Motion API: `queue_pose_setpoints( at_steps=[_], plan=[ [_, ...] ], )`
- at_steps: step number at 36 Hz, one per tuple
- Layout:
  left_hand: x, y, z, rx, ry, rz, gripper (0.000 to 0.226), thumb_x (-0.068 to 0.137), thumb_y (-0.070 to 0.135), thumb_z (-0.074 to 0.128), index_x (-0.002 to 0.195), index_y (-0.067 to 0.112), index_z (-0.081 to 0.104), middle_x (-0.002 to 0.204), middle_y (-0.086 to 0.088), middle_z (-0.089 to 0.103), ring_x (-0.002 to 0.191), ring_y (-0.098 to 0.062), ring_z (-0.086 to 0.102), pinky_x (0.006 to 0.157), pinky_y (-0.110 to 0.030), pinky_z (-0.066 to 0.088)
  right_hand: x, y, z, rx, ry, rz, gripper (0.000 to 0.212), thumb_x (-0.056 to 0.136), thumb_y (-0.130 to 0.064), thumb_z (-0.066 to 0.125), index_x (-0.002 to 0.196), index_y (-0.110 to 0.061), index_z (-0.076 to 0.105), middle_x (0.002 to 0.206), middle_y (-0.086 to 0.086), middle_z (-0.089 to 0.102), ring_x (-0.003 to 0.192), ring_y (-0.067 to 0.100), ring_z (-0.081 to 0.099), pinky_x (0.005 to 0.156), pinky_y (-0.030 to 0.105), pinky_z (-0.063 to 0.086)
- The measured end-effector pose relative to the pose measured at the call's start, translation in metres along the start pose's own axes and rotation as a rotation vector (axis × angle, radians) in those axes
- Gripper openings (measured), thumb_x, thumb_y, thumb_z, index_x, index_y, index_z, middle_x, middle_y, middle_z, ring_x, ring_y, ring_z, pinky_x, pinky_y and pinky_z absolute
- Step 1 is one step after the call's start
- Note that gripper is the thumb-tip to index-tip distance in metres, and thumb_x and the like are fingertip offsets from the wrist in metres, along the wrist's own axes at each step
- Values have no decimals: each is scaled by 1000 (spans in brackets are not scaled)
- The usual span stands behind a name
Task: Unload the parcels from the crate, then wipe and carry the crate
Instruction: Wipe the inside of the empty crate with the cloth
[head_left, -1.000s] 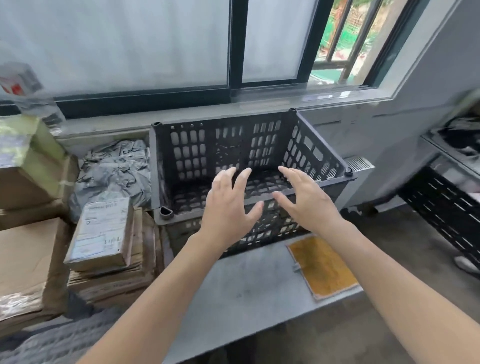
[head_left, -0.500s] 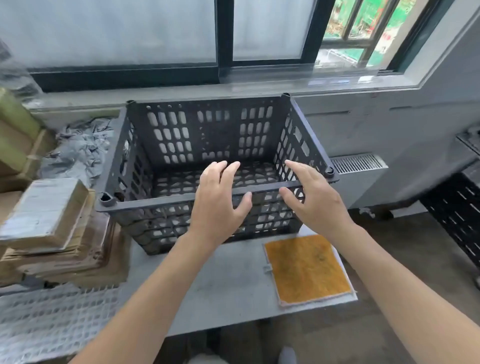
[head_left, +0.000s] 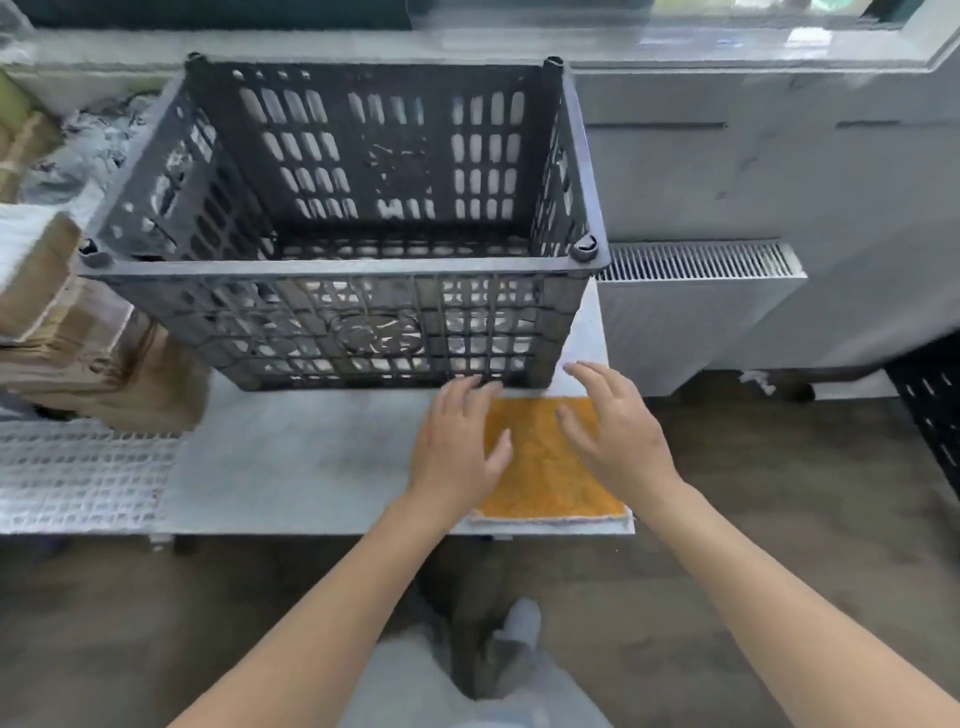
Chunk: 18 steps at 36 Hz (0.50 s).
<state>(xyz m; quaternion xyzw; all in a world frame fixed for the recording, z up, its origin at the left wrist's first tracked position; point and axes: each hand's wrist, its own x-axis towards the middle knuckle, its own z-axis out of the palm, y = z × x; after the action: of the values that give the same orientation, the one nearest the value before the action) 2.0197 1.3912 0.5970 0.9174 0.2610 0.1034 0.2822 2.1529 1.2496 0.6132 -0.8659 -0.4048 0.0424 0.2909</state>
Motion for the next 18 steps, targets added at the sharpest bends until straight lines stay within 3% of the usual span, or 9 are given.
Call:
queue_pose_setpoints(
  at_steps=[2, 5, 9, 12, 18],
  plan=[
    [4, -5, 17, -83, -101, -173, 51, 93, 29, 56, 140, 13, 47, 140, -9, 46, 134, -26, 38, 110, -41, 35, -3, 11, 8, -1, -57, 79, 45, 94, -27, 61, 138, -16, 53, 137, -2, 54, 128, 11, 42, 100, 19, 32],
    [13, -9, 39, -199, -132, -371, 48, 94, 22, 57, 140, 14, 45, 140, -7, 46, 132, -22, 39, 107, -31, 33, -5, 30, 23, -12, -131, 197, 45, 96, -30, 56, 139, -18, 50, 139, -2, 52, 129, 17, 44, 99, 29, 39],
    [24, -13, 61, -299, -189, -544, 47, 93, 20, 56, 139, 17, 44, 137, -10, 45, 125, -26, 47, 103, -37, 43, -7, 54, 42, -69, -234, 304, 46, 98, -35, 51, 141, -19, 46, 139, -1, 50, 124, 21, 45, 92, 35, 43],
    [32, -21, 73, -295, -188, -645, 49, 93, 18, 56, 140, 18, 43, 138, -11, 43, 123, -29, 50, 100, -44, 48, -4, 69, 53, -115, -285, 365, 49, 99, -37, 50, 143, -18, 42, 141, 3, 48, 125, 23, 45, 95, 38, 45],
    [51, -30, 81, -374, -90, -846, 47, 93, 16, 56, 138, 15, 40, 137, -11, 42, 113, -30, 55, 85, -37, 51, 3, 85, 67, -106, -287, 533, 58, 99, -39, 52, 146, -10, 35, 139, 11, 44, 126, 28, 42, 95, 40, 43]
  ],
)
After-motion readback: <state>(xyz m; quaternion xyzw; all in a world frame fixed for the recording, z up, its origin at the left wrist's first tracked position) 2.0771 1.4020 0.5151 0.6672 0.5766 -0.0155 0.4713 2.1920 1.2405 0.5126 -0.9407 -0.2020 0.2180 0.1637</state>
